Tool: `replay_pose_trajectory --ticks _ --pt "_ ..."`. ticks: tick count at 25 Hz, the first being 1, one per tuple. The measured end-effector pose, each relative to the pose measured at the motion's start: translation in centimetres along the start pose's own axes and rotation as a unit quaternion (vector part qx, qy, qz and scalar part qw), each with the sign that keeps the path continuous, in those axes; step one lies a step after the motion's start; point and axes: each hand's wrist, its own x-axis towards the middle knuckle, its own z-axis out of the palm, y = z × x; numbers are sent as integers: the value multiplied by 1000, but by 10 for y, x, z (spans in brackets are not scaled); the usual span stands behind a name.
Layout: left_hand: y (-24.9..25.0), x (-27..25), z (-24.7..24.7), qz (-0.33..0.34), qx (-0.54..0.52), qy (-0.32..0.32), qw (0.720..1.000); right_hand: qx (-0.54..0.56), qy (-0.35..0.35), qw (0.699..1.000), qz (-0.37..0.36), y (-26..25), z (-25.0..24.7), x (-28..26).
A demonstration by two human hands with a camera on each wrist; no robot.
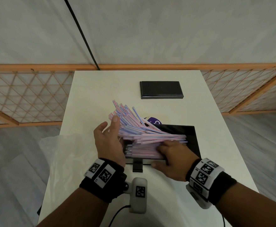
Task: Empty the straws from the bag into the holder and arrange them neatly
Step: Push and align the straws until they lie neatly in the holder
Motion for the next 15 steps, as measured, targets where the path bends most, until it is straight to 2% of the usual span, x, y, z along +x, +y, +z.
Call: replay_pose_trajectory --ticks 5,7,9,12,15 --pt "0 1 -3 -15 -20 -16 1000 5 -39 999 25 -13 1 9" --pt "-5 0 -4 -11 -23 0 1000 -5 -51 998 44 -17 0 15" --pt "-9 1 -3 -5 -4 1 1000 9 -75 997 30 -25 -1 20" --pt "-15 4 -3 -13 22 -8 1000 26 -64 997 44 -34 -5 26" --pt "-20 6 -5 -26 30 -26 999 28 -94 995 27 -38 -8 29"
